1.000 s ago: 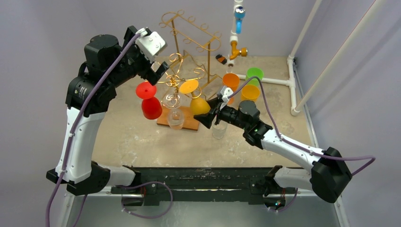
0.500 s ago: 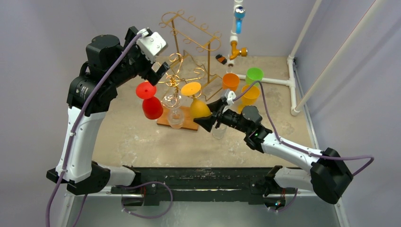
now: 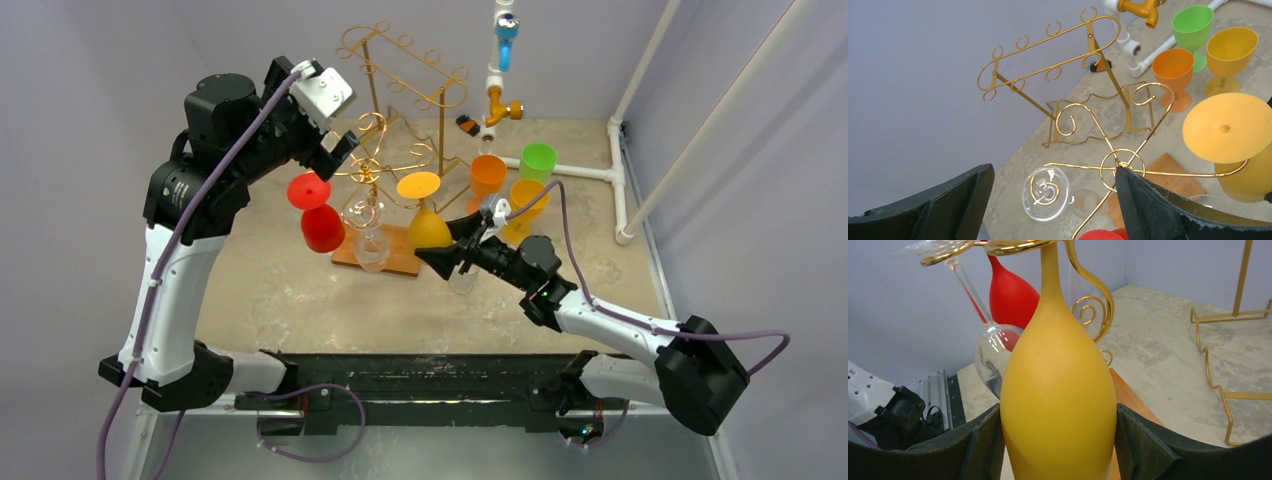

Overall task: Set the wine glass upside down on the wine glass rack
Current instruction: Turn the wine glass upside down at the wine rack.

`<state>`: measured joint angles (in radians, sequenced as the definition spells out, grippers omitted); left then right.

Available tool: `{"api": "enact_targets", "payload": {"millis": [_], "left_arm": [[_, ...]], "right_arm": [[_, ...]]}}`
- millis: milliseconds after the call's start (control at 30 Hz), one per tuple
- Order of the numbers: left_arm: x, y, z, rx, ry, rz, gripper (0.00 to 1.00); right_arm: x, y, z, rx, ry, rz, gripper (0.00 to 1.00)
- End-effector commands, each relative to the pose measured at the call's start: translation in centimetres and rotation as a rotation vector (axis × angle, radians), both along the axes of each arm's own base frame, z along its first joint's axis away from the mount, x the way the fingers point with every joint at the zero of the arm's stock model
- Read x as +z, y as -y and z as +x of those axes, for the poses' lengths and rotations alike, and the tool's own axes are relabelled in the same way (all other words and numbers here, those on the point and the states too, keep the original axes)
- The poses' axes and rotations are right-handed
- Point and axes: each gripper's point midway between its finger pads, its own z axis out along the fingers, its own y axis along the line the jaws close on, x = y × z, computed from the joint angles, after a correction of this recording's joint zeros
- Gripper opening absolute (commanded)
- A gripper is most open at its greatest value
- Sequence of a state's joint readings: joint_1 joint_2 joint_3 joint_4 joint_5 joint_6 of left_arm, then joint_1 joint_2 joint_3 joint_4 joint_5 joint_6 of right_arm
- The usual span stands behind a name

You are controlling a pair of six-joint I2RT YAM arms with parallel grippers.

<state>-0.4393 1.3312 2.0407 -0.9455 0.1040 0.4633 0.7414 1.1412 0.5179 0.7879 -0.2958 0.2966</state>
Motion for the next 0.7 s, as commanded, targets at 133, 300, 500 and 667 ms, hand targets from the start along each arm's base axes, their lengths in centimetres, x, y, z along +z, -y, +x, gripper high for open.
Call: {"api": "enact_targets", "payload": {"millis": [133,300,500,667], "left_arm": [[-1.6,-2.2,0.3,0.14,-0.057,0.019,1.0],[-2.1,-2.1,0.5,0.137,-0.067,0.026,1.0],[-3.6,-1.5,0.9,0.118,-0.094,0.036,1.0],[-5.7,-0.7,1.4,0.084,-0.138,0.064,0.96]], "right_arm": [[0.1,-0.3,1.4,-0.054,-0.029,0.059,0.99],[0.5,0.1,1.5,-0.07,-0.02,0.059,0.99],[1.5,1.6,0.7,-0.098,0.006,0.025,0.99],[3.3,3.7,-0.9,-0.123,0.001,0.001,0.99]]}}
